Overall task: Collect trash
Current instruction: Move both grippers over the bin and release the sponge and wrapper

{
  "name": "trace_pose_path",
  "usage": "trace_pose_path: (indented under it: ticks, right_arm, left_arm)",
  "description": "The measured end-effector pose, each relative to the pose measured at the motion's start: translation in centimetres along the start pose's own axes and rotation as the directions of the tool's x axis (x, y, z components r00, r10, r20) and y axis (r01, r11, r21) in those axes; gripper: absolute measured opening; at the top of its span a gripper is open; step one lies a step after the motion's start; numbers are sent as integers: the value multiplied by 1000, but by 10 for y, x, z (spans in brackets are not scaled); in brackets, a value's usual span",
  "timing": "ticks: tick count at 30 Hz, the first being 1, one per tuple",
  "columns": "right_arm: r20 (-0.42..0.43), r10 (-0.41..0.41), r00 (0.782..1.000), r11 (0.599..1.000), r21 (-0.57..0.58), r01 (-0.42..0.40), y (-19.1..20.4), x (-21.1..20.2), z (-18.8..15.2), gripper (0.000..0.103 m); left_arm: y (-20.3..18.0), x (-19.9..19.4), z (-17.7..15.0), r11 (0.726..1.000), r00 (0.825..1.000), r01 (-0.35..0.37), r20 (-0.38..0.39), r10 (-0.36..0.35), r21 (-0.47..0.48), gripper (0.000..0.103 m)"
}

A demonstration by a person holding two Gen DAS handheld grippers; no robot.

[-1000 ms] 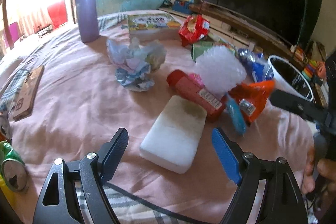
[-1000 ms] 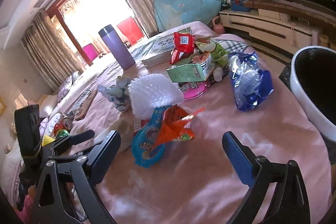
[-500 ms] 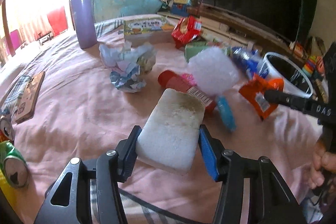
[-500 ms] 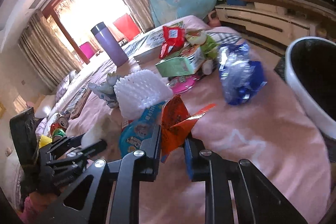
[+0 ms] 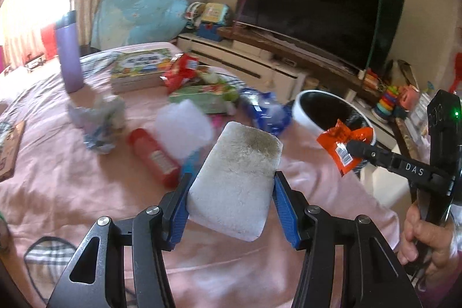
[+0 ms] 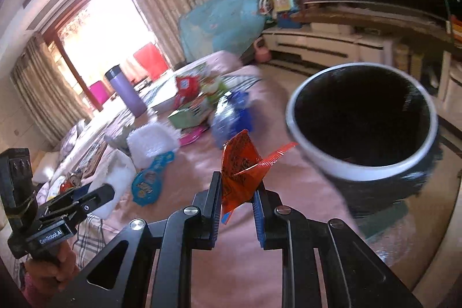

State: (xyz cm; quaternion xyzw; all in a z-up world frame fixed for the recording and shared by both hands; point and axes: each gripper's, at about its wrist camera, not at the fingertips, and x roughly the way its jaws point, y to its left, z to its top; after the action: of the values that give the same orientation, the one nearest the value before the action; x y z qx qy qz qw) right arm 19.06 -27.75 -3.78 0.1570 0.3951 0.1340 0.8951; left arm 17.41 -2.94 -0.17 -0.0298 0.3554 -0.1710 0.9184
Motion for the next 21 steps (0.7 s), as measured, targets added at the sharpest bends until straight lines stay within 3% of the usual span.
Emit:
trace_pose_path:
  ticks: [21]
  right_arm:
    - [77,-99,992,992,84,92,-78,-42,18,20]
  left_arm:
    - [-73,61,39,995,996,81,-29,-79,64,53]
